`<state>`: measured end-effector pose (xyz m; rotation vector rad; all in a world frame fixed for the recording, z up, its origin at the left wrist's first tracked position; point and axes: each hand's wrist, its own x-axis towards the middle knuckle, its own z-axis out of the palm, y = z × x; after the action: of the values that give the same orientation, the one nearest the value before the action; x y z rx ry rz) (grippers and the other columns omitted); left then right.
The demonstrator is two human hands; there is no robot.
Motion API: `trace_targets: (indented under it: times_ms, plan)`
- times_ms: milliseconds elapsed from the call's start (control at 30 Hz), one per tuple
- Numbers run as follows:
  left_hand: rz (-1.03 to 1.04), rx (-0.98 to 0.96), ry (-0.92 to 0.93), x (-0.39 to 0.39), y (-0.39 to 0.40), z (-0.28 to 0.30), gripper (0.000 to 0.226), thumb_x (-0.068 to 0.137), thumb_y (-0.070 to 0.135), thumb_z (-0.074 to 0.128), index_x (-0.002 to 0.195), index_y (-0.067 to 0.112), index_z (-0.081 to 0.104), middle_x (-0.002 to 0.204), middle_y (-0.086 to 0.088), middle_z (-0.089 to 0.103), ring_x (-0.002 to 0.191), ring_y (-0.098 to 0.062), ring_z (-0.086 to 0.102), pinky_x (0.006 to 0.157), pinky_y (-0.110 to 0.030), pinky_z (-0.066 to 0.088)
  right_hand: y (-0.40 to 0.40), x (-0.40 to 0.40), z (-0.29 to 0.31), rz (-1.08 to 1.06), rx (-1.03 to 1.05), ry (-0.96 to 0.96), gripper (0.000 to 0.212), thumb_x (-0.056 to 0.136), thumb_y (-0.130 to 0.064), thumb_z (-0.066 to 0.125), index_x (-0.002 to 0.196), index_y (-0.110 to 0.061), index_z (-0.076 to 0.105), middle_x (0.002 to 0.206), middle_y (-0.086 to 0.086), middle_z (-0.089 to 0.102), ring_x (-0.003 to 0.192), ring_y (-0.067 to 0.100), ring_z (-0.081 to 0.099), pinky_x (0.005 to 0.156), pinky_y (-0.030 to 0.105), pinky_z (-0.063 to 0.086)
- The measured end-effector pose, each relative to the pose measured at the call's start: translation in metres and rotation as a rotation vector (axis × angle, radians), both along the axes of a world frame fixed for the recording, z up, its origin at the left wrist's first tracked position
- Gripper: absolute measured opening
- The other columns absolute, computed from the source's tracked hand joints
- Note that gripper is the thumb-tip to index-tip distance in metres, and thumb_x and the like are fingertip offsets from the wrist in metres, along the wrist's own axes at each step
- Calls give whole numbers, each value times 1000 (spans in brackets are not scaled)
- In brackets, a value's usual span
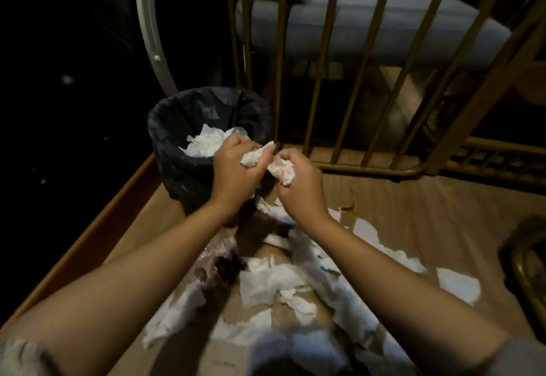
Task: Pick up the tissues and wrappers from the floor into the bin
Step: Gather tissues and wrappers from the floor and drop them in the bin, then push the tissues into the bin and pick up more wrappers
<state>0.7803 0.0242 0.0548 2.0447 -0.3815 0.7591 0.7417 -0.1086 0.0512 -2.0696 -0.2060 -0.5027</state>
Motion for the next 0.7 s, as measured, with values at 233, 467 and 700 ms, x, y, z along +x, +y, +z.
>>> trace_targets:
  times_ms: [233,467,700]
  plan:
    - [61,-453,124,61,49,12,44,91,19,66,132,23,53,114,10,64,108,-2,61,96,-22,49,80,75,21,-157,215,109,25,83,-30,71,102,-21,58,102,-1,62,90,10,59,67,12,43]
    - [200,-637,188,114,87,27,23,90,40,65,79,20,68,73,8,68,74,2,64,74,-26,55,116,135,51,-158,811,390,34,87,-46,55,89,-14,65,92,12,72,87,29,68,83,47,56]
    - [213,-412,202,132,95,22,60,88,72,37,75,20,65,81,1,67,91,-19,64,85,-44,51,118,155,44,-218,525,326,35,96,-54,37,108,-22,48,111,1,56,104,17,53,95,38,42]
